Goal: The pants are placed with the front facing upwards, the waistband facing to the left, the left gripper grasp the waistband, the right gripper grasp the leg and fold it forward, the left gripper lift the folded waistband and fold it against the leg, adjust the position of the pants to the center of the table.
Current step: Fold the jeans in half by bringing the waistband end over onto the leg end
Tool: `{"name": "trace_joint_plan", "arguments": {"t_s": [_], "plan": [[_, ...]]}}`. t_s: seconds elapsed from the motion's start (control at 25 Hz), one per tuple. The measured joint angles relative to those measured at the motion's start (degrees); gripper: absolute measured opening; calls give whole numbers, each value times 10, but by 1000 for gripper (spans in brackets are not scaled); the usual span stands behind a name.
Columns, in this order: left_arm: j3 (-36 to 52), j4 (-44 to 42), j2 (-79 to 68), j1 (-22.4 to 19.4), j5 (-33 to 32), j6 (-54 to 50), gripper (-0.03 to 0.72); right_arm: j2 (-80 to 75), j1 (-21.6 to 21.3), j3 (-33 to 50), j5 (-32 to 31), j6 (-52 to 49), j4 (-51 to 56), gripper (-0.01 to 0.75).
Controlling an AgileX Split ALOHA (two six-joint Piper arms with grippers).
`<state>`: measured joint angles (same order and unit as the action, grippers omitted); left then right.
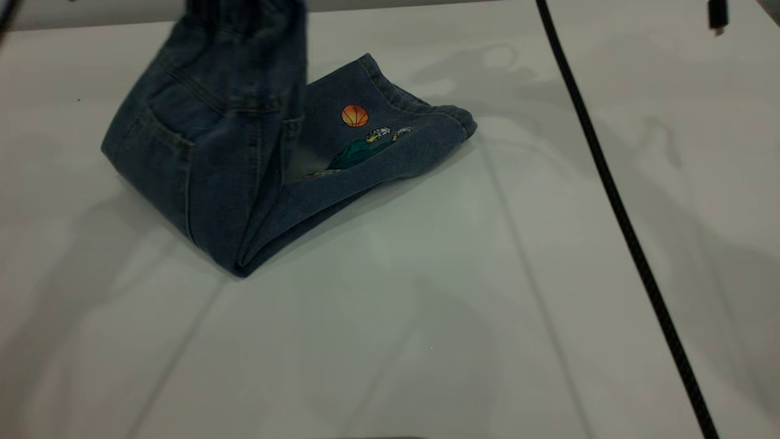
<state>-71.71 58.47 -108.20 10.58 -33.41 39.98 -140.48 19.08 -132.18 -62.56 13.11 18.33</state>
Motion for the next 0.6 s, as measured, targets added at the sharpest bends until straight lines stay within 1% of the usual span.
{"name": "trace_joint_plan", "arguments": {"t_s": [0.04, 0.08, 0.2, 0.32, 0.44, 0.48, 0.52, 0.56, 0.6], "plan": [[-27, 1, -35, 12, -1, 0, 37, 9, 0, -1, -3, 0, 0, 496], [-27, 1, -35, 12, -1, 0, 37, 9, 0, -1, -3, 0, 0, 496], [-64, 2, -83, 31, -2, 0, 37, 19, 0, -1, -6, 0, -12, 496], [-87, 3, -140, 54, 1, 0, 40, 39, 0, -1, -14, 0, -68, 496], [-88, 2, -145, 54, 6, 6, 104, 40, -1, -1, -27, -1, -71, 496], [-88, 2, -145, 54, 7, 10, 144, 40, -1, -1, -30, -2, -71, 496], [-90, 2, -145, 54, -2, 24, 309, 48, -1, -1, -31, -3, -71, 496], [-94, 2, -145, 54, -11, 26, 375, 55, -1, -1, -31, -5, -73, 496], [-126, -37, -83, 54, -82, 41, 626, 117, -1, -1, -38, -20, -119, 496]]}}
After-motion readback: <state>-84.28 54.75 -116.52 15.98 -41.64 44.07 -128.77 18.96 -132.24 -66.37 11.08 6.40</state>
